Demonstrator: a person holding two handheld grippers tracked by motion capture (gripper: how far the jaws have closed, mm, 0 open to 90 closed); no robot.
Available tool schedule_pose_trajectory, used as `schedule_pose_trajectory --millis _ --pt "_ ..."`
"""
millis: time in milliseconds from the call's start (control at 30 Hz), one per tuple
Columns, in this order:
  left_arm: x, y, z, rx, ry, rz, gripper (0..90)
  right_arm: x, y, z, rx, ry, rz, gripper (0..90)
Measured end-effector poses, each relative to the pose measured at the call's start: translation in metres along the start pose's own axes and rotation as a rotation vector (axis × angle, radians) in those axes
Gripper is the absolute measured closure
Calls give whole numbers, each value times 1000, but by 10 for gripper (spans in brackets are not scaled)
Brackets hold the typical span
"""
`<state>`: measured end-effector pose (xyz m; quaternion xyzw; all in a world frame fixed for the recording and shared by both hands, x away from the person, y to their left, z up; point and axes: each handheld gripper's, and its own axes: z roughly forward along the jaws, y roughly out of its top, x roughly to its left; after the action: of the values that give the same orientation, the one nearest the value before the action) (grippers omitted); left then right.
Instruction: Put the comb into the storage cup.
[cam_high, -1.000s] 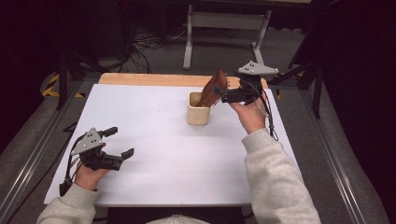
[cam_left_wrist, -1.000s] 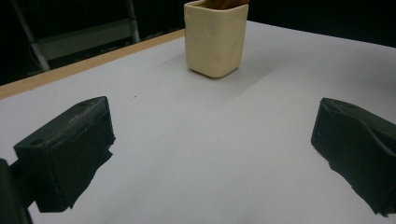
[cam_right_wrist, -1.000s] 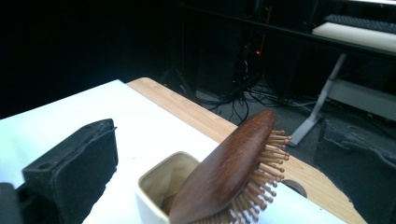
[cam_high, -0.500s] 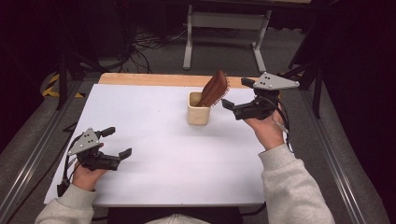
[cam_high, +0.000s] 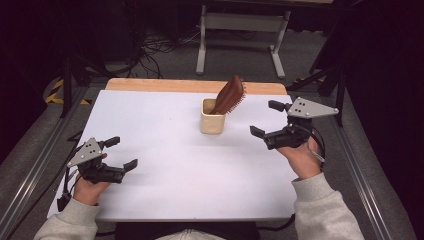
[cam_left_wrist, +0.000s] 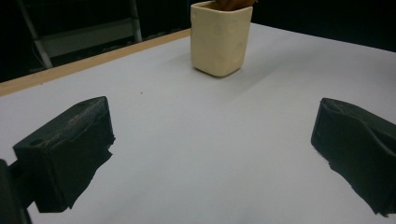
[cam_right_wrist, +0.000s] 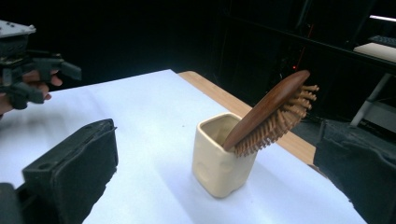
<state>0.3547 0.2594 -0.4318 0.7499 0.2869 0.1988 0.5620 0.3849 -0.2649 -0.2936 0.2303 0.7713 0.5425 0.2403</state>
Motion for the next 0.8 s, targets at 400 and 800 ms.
schedule_pose_trajectory --millis 400,800 --pt "1 -2 -3 -8 -8 -13 3 15 -33 -11 35 47 5 3" --pt "2 -3 -5 -2 -4 -9 2 24 -81 -5 86 41 35 2"
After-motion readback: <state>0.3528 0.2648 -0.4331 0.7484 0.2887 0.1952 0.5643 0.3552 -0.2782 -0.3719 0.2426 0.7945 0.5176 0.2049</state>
